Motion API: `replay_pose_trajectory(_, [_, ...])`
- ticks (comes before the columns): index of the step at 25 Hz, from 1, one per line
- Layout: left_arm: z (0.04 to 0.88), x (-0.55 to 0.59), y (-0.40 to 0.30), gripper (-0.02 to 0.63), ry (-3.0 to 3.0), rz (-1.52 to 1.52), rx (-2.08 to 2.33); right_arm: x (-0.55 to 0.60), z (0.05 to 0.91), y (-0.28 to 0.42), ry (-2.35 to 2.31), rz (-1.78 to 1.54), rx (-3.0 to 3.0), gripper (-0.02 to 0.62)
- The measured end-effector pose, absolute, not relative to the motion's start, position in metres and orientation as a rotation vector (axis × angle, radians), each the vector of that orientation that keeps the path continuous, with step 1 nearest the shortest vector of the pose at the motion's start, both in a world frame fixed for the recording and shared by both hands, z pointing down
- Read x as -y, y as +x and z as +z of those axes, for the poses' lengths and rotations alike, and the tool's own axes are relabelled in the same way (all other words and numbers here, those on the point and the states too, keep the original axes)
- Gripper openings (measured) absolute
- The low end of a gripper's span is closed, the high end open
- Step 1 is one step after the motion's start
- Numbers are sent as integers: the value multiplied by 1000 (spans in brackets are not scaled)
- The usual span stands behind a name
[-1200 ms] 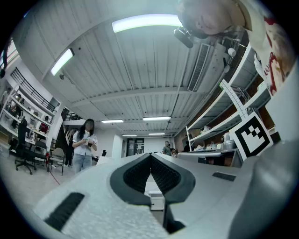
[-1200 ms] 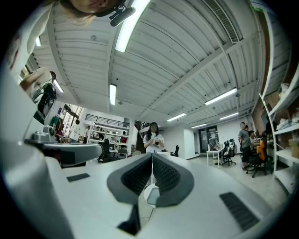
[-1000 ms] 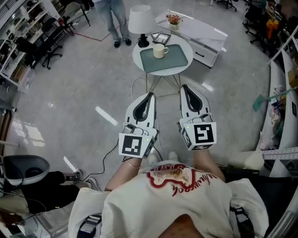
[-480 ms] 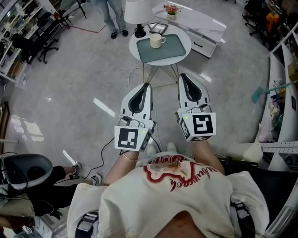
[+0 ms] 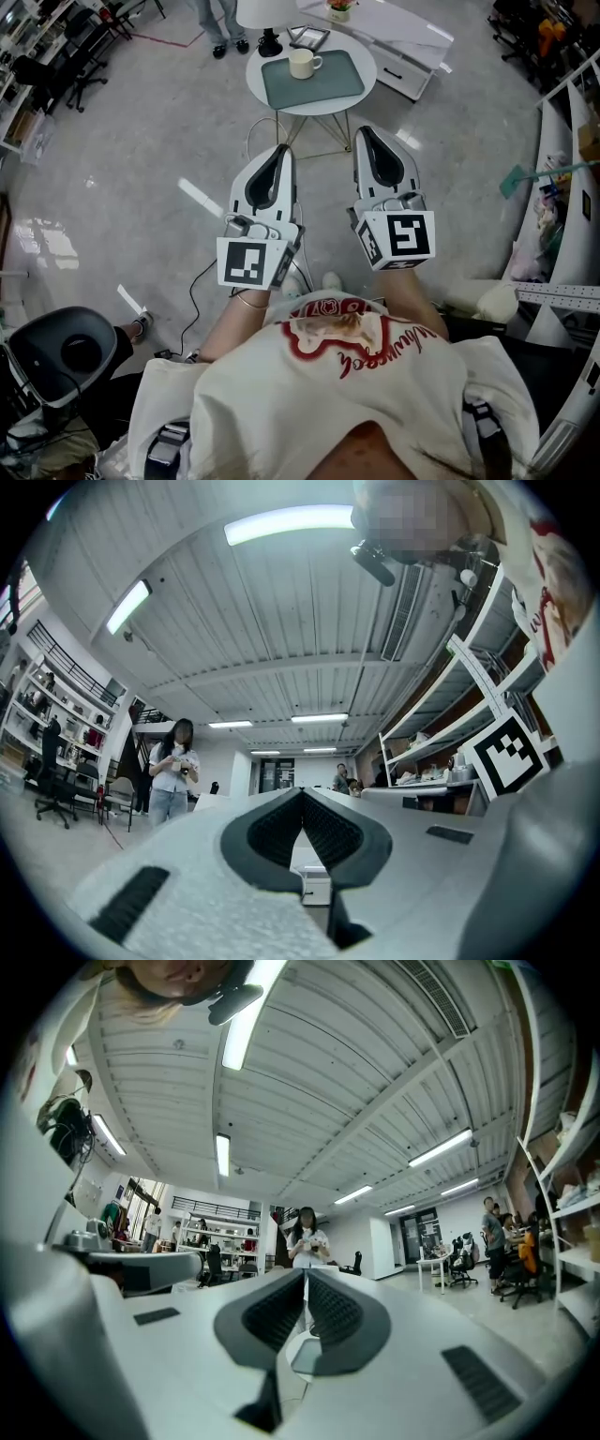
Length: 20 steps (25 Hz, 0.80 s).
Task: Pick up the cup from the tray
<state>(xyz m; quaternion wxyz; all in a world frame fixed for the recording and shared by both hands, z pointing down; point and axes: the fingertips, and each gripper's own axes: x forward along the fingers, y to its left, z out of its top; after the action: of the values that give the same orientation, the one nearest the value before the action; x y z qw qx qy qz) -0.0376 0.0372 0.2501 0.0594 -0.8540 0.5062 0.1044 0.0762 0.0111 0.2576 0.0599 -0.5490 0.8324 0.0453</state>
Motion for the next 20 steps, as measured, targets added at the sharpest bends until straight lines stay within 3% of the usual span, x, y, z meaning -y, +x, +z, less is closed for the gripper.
replay_pose_trajectory(10, [283,-9,-34,14,-2567,296,-1628,27,287,96,-1652,100,-2551,32])
replay_pose_trajectory(20, [293,147,-73,14,-2644,266,-1505,179,309,56,-1781,74,-2501,32])
